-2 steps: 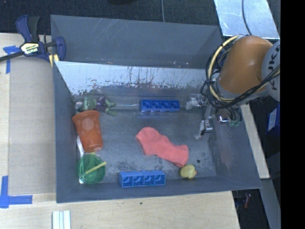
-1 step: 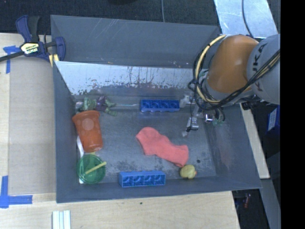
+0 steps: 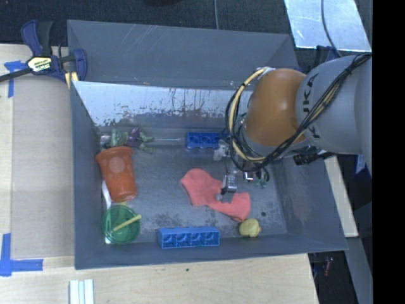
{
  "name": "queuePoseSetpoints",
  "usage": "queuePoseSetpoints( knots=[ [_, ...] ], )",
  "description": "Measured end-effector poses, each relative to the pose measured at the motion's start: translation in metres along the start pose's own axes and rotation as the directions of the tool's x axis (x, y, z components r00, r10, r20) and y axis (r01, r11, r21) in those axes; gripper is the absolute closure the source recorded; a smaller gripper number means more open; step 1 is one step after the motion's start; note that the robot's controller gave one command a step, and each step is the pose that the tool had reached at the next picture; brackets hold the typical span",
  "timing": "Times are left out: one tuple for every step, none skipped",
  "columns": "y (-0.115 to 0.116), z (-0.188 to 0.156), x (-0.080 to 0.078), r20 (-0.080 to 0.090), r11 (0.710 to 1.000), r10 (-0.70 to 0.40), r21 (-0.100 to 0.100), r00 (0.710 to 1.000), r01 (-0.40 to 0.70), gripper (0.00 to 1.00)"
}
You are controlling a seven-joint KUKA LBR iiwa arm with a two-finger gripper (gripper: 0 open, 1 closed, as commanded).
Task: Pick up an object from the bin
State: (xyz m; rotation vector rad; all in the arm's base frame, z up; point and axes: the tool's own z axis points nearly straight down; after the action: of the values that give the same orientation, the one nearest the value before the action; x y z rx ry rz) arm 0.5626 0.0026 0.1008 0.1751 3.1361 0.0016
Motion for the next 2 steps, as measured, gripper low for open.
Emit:
queuePoseSetpoints(
  knots=[
    [0.005,0.031,0.001,0.025,0.995,0.099,0.003,0.995,-0.099,0.00],
    [0.015,0.029,0.027,0.023,0.999,0.044,0.001,0.999,-0.044,1.00]
  ],
)
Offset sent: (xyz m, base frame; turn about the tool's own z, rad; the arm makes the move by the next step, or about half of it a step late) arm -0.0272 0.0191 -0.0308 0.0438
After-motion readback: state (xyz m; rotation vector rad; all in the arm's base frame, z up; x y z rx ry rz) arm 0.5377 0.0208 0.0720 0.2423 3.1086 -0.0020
